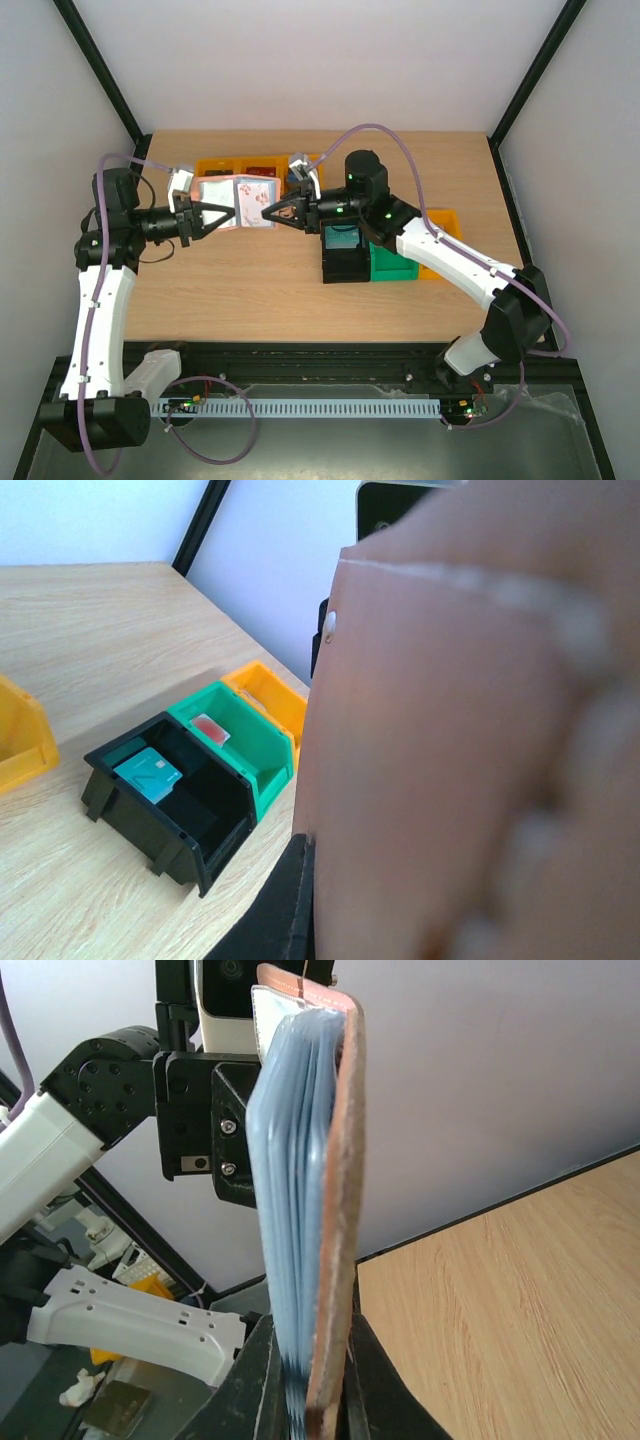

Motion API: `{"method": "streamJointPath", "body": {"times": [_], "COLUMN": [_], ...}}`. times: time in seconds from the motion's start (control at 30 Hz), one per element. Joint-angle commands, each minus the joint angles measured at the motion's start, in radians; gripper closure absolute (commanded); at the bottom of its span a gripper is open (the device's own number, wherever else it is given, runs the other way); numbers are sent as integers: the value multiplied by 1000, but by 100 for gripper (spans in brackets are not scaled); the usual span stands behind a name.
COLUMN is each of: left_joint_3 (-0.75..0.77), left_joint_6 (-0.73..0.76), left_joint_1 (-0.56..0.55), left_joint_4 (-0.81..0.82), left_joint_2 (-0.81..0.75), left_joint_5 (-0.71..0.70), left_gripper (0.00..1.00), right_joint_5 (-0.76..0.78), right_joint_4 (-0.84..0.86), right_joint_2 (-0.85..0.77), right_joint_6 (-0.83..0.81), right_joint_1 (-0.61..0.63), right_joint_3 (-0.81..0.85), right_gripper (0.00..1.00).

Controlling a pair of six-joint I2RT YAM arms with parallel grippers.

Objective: Take the credit cards out of the card holder

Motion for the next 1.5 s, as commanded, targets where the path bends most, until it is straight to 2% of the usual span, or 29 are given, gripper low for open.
{"method": "streamJointPath", "body": {"times": [0.0,0.03,0.1,0.13,0.23,0.37,0.47,0.53,0.63,0.7,0.8,0.93,1.07,1.23,1.47], "left_joint_3": [12,7,-7,-11,-27,-47,-36,-18,9,17,2,-55,-67,-58,-70], "left_joint_6": [-7,-40,-105,-123,-165,-215,-211,-197,-181,-180,-207,-256,-246,-254,-237], "left_joint_1": [7,10,20,26,45,74,83,86,87,87,81,47,43,67,67], "left_joint_4": [10,30,76,88,118,156,153,141,127,128,150,194,192,192,180], "left_joint_2": [-12,-12,-11,-12,-11,-18,-20,-15,-9,-10,-14,-25,-27,-31,-28], "left_joint_5": [9,-23,-102,-142,-229,-261,-326,-365,-386,-355,-259,-209,-235,-173,-192], "left_gripper": [96,88,55,45,32,26,25,25,25,31,43,46,47,47,51], "right_joint_5": [-1,20,81,116,301,572,768,974,1227,1280,1185,883,693,557,393], "right_joint_4": [81,66,14,-13,-120,-322,-433,-526,-697,-746,-738,-611,-507,-429,-330], "right_joint_2": [-26,-32,-44,-49,-58,-53,-37,1,93,150,207,217,204,172,127], "right_joint_6": [36,27,4,-8,-13,-43,-60,-61,-70,-83,-112,-123,-133,-130,-117], "right_joint_1": [-1,-1,-1,-1,-1,12,41,85,163,209,246,246,246,240,213], "right_joint_3": [-10,-10,-6,-3,17,106,174,230,355,420,468,450,423,367,292], "right_gripper": [98,98,98,98,98,98,98,98,98,98,98,98,98,98,98]}}
